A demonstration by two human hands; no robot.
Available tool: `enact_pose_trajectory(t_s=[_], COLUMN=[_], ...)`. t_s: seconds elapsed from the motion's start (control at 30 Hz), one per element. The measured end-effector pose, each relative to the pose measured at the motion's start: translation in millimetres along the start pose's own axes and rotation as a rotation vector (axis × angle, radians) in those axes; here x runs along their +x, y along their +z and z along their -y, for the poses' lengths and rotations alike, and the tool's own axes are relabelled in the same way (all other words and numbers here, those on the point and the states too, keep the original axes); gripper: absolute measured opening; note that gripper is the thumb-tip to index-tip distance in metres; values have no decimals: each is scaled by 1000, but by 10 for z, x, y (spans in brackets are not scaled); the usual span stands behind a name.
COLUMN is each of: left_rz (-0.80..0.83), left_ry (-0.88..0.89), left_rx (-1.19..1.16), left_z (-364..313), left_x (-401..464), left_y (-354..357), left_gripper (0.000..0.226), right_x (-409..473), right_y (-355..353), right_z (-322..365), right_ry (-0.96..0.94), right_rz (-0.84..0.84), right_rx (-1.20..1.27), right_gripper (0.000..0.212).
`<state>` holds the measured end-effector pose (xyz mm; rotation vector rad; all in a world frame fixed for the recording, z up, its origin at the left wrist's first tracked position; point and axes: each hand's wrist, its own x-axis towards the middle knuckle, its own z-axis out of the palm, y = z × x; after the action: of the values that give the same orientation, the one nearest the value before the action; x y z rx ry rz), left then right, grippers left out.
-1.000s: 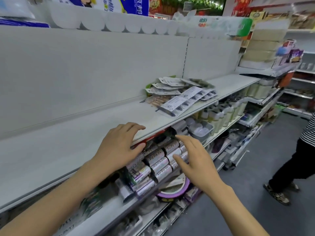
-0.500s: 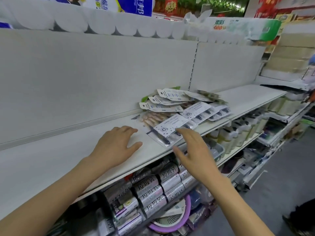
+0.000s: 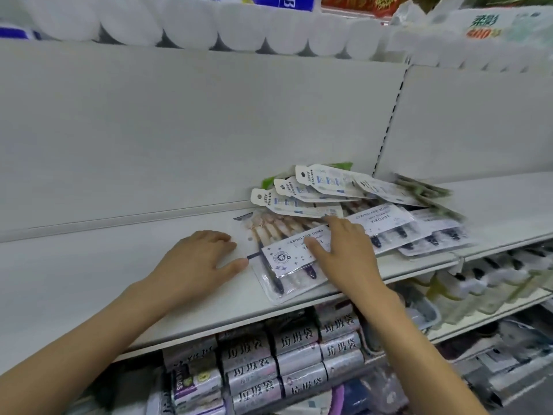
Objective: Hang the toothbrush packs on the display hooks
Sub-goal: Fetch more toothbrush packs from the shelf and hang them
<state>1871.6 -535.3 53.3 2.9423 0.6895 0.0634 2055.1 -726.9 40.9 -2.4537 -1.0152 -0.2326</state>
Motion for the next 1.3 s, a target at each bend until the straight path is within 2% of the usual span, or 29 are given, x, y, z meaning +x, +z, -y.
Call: enact_pose_trajectory(t_s=[0.07, 0.17, 0.33, 0.4, 0.53, 0.63, 0.77, 0.93, 1.07, 1.2, 1.3], left_rz=[57, 127, 142, 73, -97, -150, -128, -22, 22, -6, -14], left_ry=[-27, -105, -136, -158, -397, -531, -499, -410, -365, -312, -297], left_rx=[-130, -469, -941, -1139, -1567, -1754, -1770, -1590, -1537, -1522, -1523], left_z=[-72, -94, 16, 55, 203, 281, 372, 378, 356, 366, 400], left_x=[23, 21, -58, -44, 54, 96, 84, -28, -100, -164, -221], left_y=[-23, -100, -244, -291, -330, -285, -242, -254, -213, -234, -256], left_gripper=[89, 99, 67, 58, 56, 50, 29, 48, 69, 72, 67], right_x=[37, 32, 8, 4, 15, 15, -2, 86, 339, 592, 711], right_y=[31, 110, 265, 308, 360, 380, 388, 353, 318, 359, 387], right_z=[24, 105, 260, 319, 397, 438, 532, 685, 824, 903, 935], right_ry=[-44, -69, -120, -136, -159, -169, -178, -236, -248, -280, -282], right_rz=[32, 132, 120, 119, 96, 108, 134, 87, 11, -23, 21], right_rx=[13, 119, 177, 184, 189, 215, 311, 271, 80, -197, -254], right_gripper=[58, 56, 55, 54, 53, 52, 49, 50, 44, 39, 38])
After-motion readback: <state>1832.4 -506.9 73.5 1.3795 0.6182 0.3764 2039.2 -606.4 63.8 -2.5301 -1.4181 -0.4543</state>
